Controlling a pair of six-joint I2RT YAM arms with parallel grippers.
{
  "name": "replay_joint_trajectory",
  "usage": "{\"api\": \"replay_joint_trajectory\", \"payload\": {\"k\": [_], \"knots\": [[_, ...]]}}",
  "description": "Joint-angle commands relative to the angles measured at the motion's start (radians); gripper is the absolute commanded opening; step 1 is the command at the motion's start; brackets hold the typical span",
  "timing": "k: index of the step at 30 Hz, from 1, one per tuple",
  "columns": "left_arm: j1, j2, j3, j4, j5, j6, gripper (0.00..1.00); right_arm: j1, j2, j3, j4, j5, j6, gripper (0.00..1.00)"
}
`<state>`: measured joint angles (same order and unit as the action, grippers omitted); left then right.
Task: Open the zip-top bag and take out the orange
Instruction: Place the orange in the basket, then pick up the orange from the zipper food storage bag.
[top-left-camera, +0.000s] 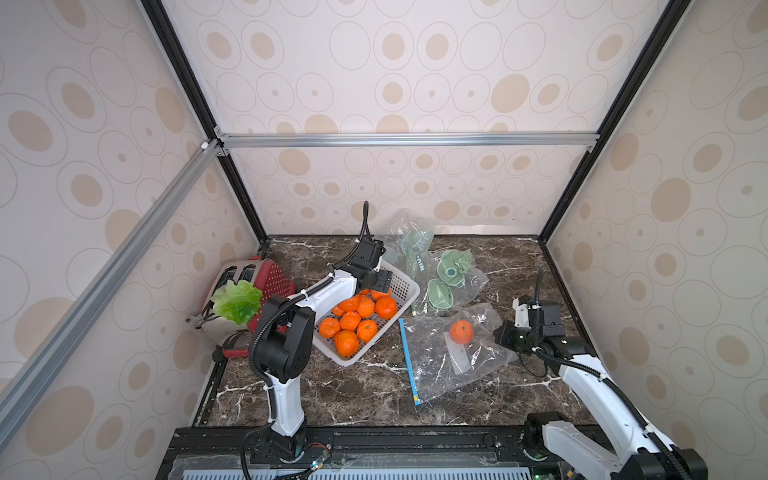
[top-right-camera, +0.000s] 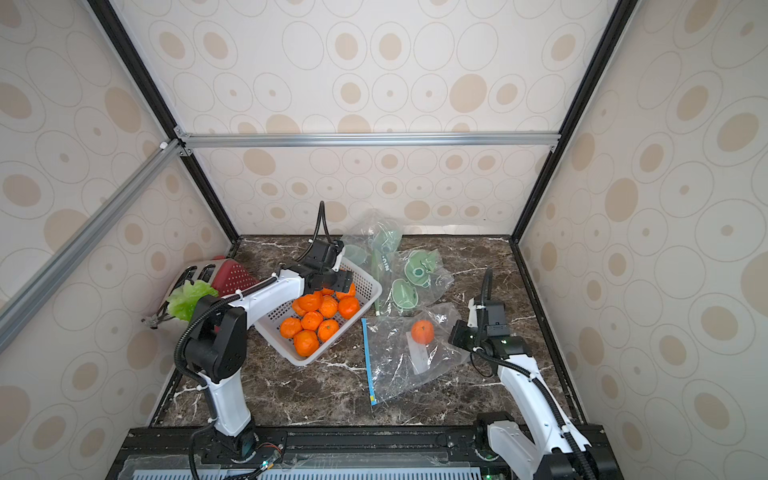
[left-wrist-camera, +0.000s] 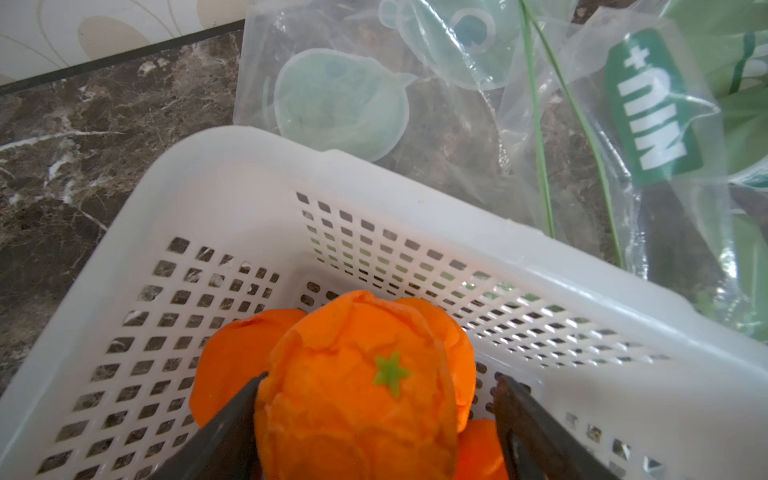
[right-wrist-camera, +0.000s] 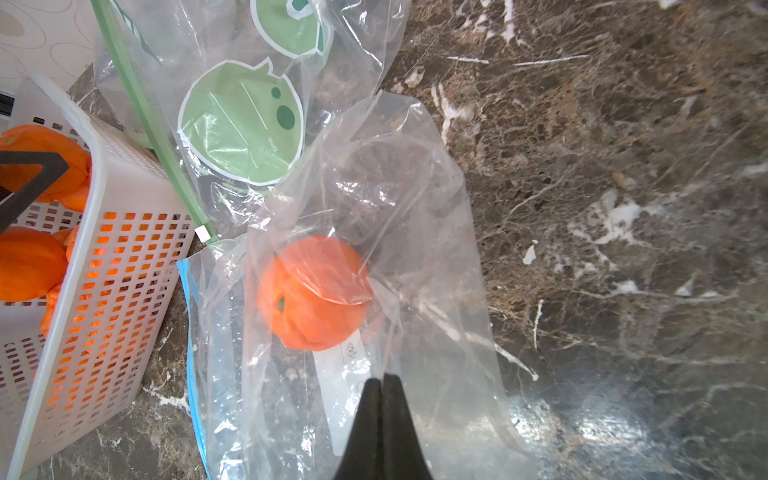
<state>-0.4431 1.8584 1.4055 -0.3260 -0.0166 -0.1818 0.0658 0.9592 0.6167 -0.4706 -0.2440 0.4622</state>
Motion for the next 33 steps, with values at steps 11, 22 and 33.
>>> {"api": "replay_joint_trajectory", "payload": {"k": [11,22,33], "knots": [[-0.211,-0.513,-0.433,0.005,0.344,-0.038,0.56,-0.007,0.003,-0.008,-0.004,0.001,-0.006,0.00],[-0.392,-0.483,-0.659,0.137,0.308,-0.118,0.33,-0.006,-0.008,-0.003,-0.021,0.041,-0.009,0.00],[-0.411,-0.269,-0.609,0.146,0.172,-0.105,0.14,-0.008,-0.019,-0.006,-0.025,0.040,-0.009,0.00]]}}
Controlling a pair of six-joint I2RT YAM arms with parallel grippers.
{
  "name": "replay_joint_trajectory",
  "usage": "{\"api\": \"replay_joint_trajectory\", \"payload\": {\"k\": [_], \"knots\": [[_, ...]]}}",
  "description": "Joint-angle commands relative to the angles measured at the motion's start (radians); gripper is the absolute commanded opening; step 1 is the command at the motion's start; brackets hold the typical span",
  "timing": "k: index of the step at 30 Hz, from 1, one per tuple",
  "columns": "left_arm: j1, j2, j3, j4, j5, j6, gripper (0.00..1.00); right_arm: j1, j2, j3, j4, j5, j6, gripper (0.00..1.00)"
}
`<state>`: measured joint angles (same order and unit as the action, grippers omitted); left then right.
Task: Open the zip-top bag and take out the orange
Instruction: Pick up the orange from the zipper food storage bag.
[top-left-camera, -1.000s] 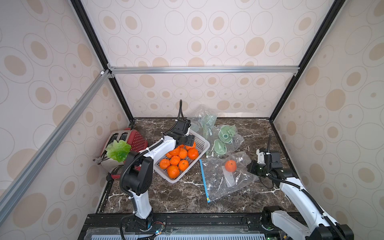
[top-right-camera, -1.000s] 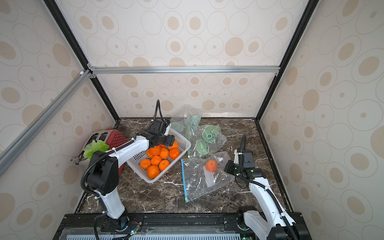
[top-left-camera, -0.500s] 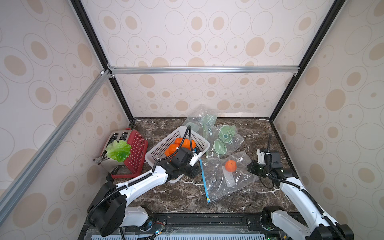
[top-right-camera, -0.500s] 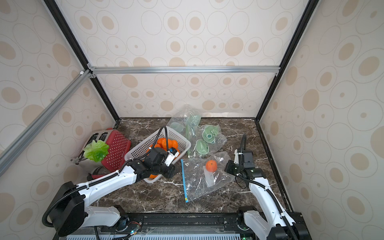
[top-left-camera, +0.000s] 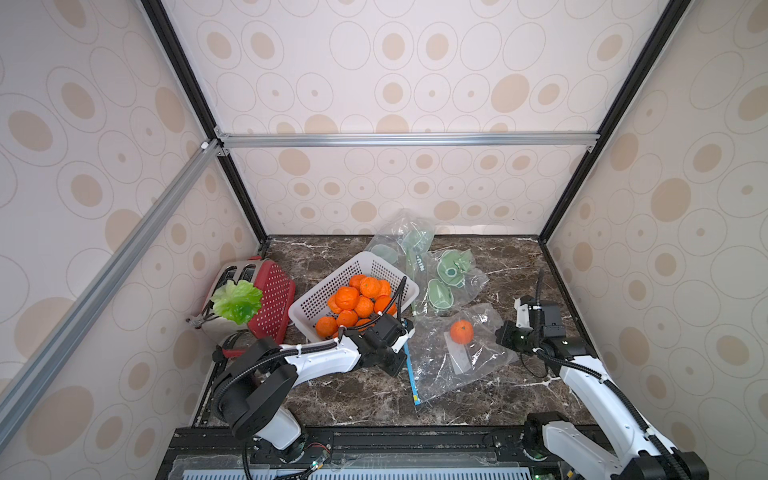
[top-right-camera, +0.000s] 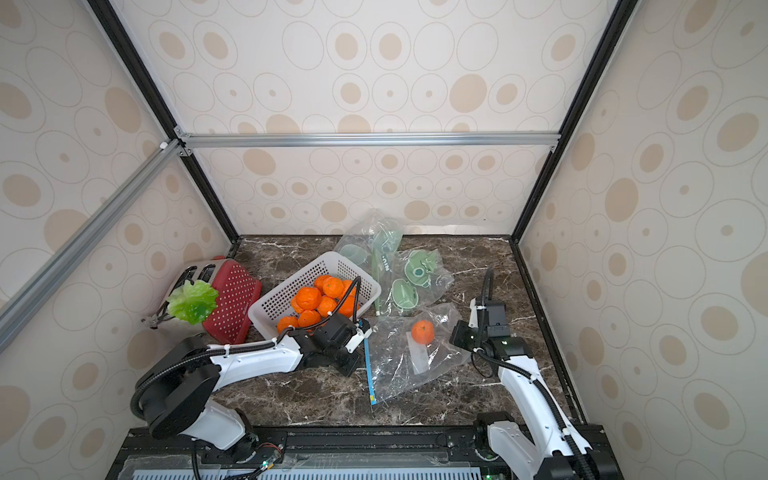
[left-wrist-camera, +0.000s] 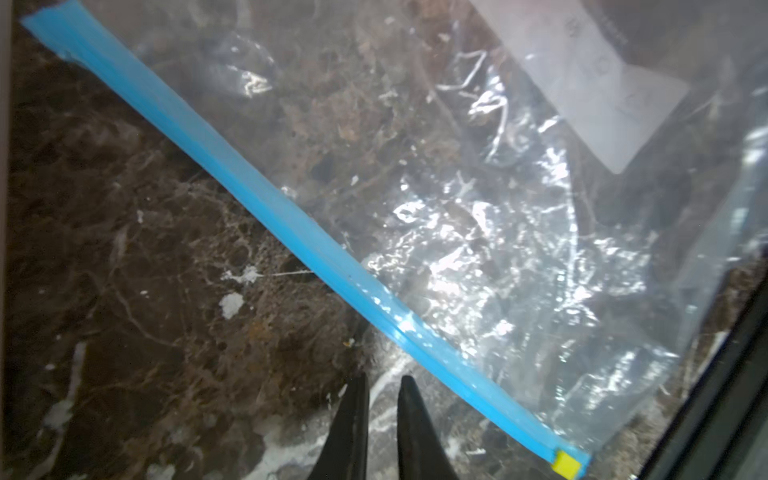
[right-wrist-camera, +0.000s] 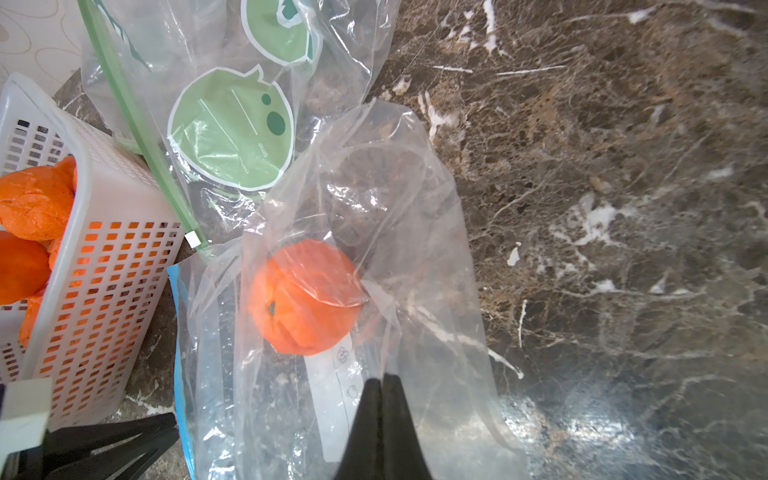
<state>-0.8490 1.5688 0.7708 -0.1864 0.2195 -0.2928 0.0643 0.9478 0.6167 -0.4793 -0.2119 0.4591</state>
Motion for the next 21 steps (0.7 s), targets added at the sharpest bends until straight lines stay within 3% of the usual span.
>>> {"api": "replay_joint_trajectory", "payload": {"k": [1,14,21], "knots": [[-0.005,0.032,0.026,0.011,-0.070,0.004,0.13,-0.007,-0.007,-0.007,-0.015,0.008,-0.004,0.00],[-0.006,0.048,-0.019,0.246,-0.009,-0.025,0.17,-0.007,-0.012,-0.009,-0.017,0.003,-0.006,0.00],[-0.005,0.064,-0.080,0.446,0.054,-0.035,0.33,-0.007,-0.005,-0.012,-0.016,-0.004,-0.004,0.00]]}}
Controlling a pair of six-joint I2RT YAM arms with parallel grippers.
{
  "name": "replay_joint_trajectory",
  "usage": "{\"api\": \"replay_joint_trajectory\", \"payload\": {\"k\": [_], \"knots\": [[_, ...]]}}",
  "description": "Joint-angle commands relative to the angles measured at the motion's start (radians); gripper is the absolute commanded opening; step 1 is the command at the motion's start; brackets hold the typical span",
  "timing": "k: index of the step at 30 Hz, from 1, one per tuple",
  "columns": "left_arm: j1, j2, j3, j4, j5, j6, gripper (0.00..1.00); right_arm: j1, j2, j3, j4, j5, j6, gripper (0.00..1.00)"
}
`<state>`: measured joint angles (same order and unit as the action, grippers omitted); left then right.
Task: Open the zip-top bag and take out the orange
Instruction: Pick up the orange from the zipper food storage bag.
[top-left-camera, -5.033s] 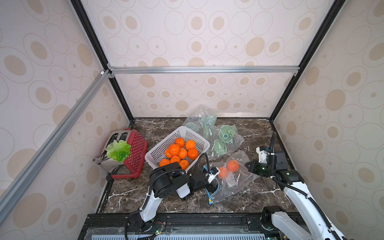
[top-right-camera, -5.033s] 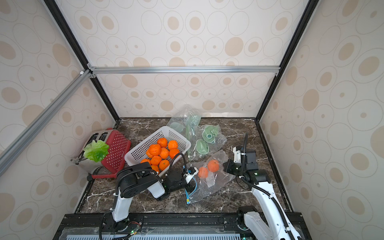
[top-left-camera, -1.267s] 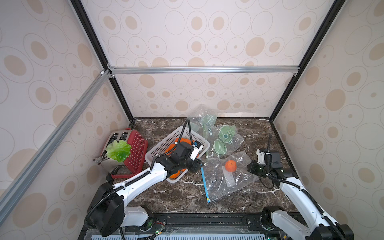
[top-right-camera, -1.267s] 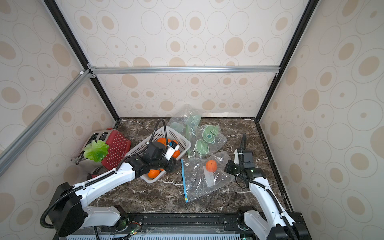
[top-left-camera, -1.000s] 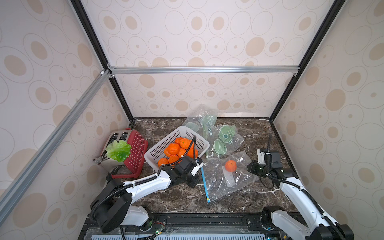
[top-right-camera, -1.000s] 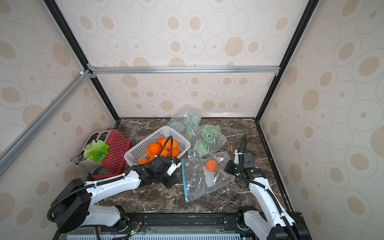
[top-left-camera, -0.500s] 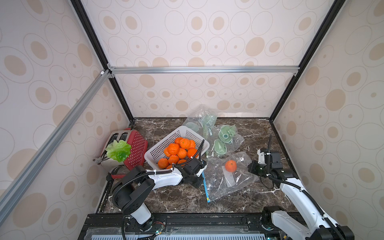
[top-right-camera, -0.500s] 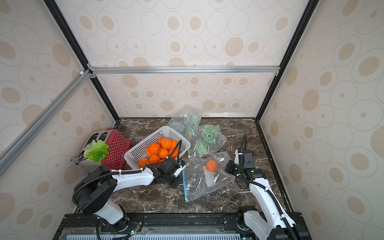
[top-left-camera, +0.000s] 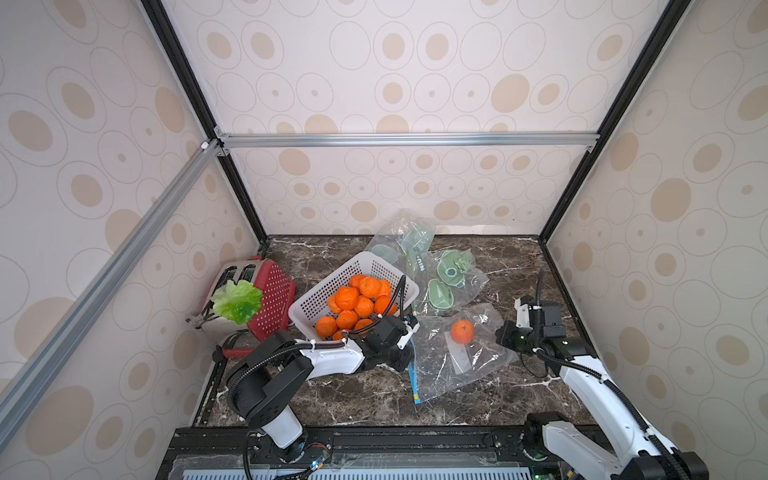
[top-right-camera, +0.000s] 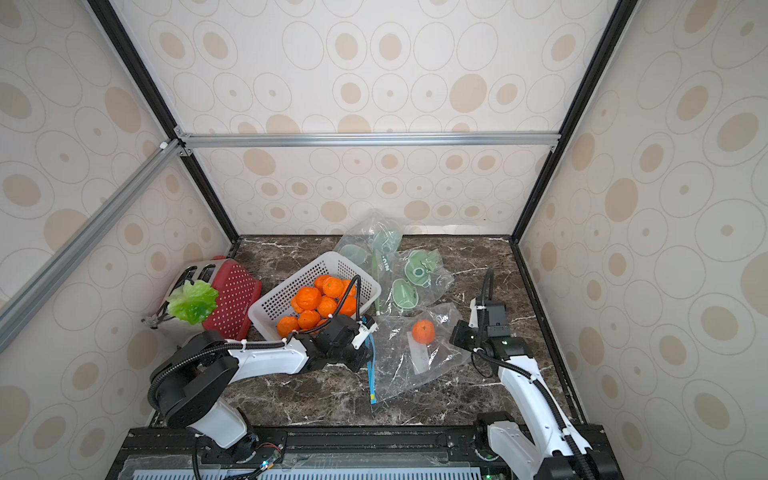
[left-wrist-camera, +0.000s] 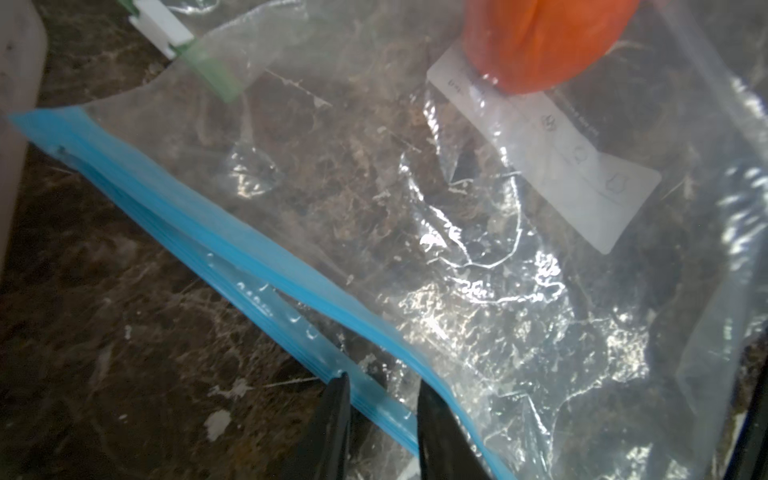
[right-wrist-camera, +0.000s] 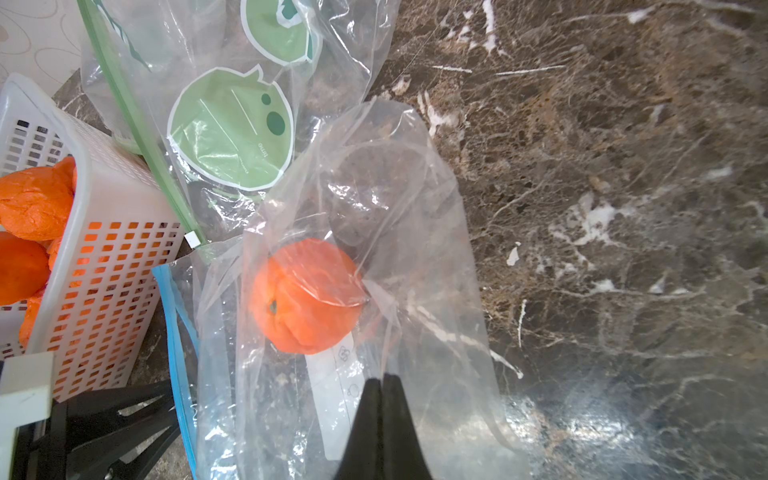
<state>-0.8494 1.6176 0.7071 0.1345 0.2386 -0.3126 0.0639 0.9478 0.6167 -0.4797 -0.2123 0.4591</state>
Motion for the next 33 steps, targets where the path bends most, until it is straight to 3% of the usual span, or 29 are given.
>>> {"api": "replay_joint_trajectory", "payload": {"k": [1,8,12,15,18,21,33], "knots": [[-0.005,0.027,-0.014,0.133,0.041,-0.014,0.35,-0.006,-0.005,-0.010,-0.017,-0.003,-0.004,0.00],[-0.005,0.102,-0.017,0.171,0.029,-0.005,0.37,-0.006,0.009,0.014,-0.027,0.029,0.001,0.01],[-0.005,0.134,-0.017,0.183,0.022,0.004,0.27,-0.006,0.029,0.054,-0.027,0.051,0.014,0.18],[-0.005,0.159,-0.010,0.202,0.028,0.004,0.25,-0.006,0.067,0.081,-0.008,0.040,0.016,0.33],[-0.005,0.177,-0.005,0.221,0.030,0.006,0.25,-0.007,0.117,0.111,-0.006,0.019,0.007,0.39],[-0.005,0.182,-0.016,0.262,0.038,0.001,0.27,-0.007,0.169,0.118,0.040,-0.003,0.005,0.40],[-0.005,0.243,-0.025,0.424,0.137,0.011,0.58,0.006,0.557,0.215,0.191,-0.096,0.047,0.25]]}}
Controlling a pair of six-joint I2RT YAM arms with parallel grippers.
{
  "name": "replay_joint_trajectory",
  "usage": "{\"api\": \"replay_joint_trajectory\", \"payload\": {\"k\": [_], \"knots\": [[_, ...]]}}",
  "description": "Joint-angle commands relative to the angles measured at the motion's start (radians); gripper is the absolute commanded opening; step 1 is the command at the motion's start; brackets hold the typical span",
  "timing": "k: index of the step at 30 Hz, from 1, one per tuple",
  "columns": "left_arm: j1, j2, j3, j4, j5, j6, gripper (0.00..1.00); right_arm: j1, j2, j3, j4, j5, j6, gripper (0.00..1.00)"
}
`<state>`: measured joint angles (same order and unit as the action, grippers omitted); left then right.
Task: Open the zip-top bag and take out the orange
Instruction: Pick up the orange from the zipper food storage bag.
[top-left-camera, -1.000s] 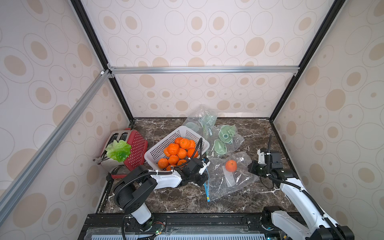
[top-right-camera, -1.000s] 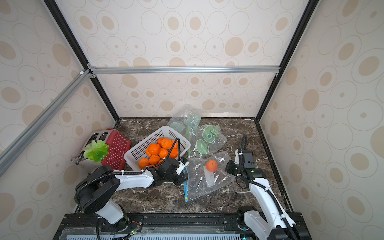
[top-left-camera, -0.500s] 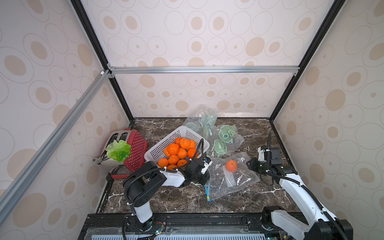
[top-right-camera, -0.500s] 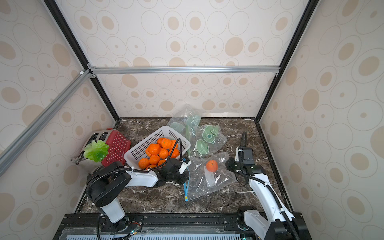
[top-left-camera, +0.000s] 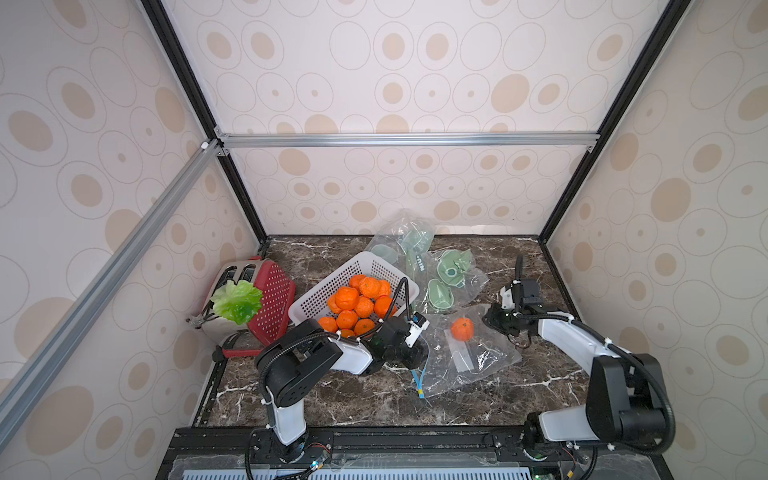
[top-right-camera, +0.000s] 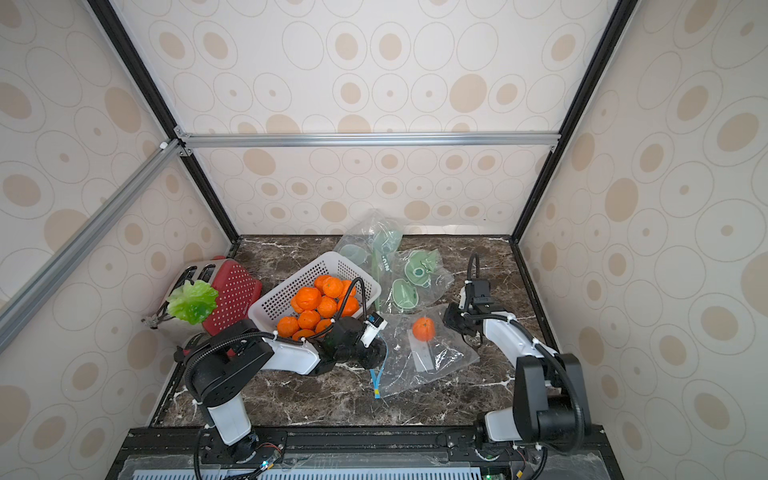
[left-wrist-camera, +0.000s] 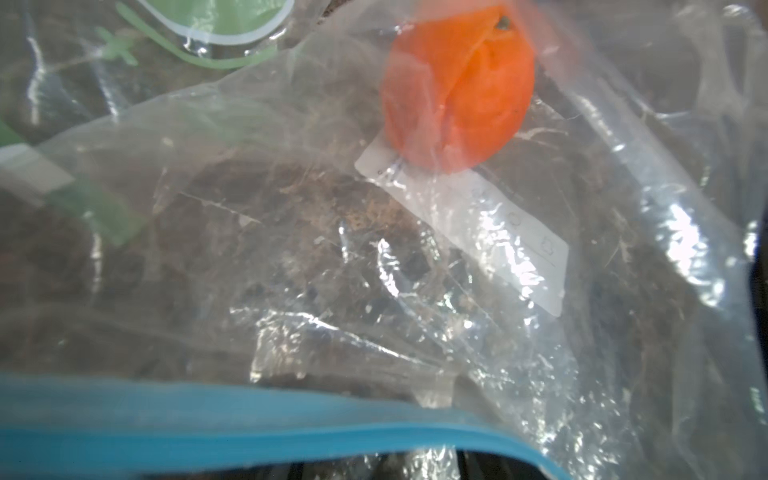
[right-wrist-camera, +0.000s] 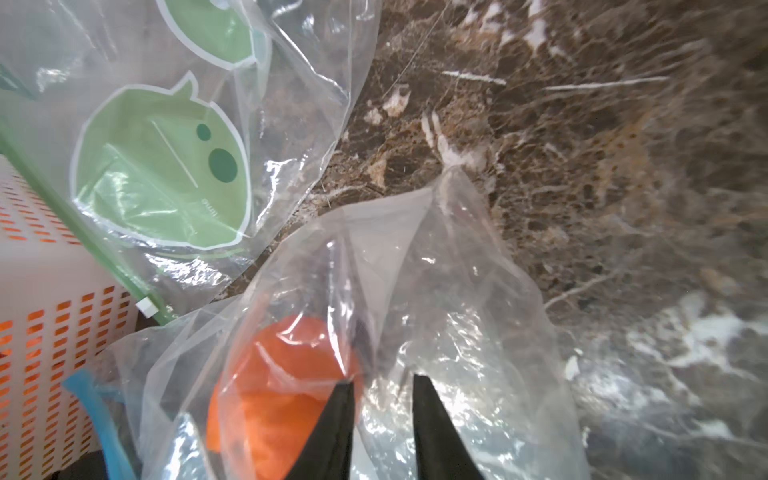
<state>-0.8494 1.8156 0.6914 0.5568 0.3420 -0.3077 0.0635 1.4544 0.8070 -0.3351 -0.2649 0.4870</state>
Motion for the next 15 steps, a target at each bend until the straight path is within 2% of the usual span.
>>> {"api": "replay_joint_trajectory", "payload": {"k": [1,7,13,15], "knots": [[-0.006,0.050,-0.009,0.012,0.037,0.008,0.60,0.015,0.071,0.027,0.058,-0.051,0.020,0.23],[-0.007,0.074,-0.001,0.095,0.031,0.031,0.70,0.058,0.153,0.028,0.136,-0.094,0.032,0.23],[-0.007,0.108,0.032,0.179,-0.006,0.064,0.72,0.058,0.181,0.072,0.121,-0.050,0.029,0.23],[-0.007,0.123,0.047,0.193,-0.012,0.075,0.72,0.058,0.173,0.089,0.117,-0.010,0.031,0.27]]}}
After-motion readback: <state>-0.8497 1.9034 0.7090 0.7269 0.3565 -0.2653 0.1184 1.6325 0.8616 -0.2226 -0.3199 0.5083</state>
